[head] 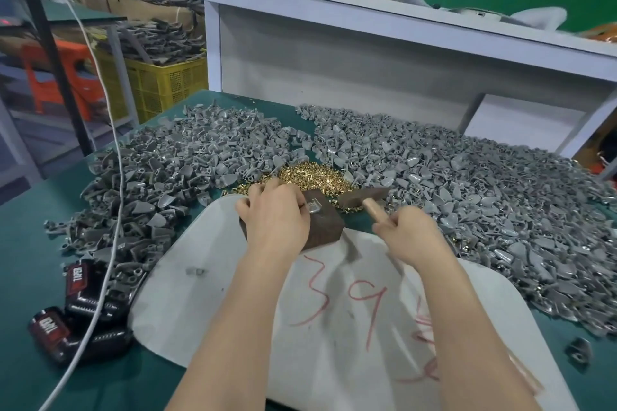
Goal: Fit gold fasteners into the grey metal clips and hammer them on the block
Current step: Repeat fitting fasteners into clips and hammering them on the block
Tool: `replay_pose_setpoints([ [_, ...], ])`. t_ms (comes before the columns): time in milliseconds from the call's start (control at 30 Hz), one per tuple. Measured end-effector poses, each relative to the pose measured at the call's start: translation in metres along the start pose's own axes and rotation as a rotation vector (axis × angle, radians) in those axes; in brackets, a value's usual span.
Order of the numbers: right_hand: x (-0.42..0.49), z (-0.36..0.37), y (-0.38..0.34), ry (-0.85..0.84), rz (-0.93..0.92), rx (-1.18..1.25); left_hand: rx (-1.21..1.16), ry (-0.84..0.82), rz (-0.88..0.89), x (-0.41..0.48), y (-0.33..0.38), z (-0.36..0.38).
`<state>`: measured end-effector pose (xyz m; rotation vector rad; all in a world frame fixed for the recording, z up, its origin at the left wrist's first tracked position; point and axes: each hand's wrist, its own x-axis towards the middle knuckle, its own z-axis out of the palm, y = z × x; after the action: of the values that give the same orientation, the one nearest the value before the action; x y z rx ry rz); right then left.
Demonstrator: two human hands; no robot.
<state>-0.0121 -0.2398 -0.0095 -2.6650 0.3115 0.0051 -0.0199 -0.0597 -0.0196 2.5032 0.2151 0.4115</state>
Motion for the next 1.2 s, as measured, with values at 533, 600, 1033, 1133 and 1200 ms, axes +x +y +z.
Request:
replay_pose_setpoints([
  [533, -0.036, -0.011, -0.034, 0.049, -0.506, 0.048, 0.005, 0.021, 0.024, 0.002, 0.0, -0.001],
  [600, -0.035, -0.016, -0.035, 0.133, -0.509, 0.069, 0.011, 0.023, 0.024, 0.001, 0.0, -0.002],
  [1033, -0.04, -0.016, -0.042, 0.373, -0.55, 0.203, -0.018, 0.015, 0.005, 0.001, 0.001, -0.002],
  [1133, -0.042, -0.007, -0.039, 0.139, -0.504, -0.02, 0.017, 0.007, 0.017, 0.001, 0.002, -0.003],
  [1200, -0.039, -0.012, -0.039, 0.126, -0.471, -0.038, 0.029, 0.008, 0.018, 0.001, 0.001, -0.002],
])
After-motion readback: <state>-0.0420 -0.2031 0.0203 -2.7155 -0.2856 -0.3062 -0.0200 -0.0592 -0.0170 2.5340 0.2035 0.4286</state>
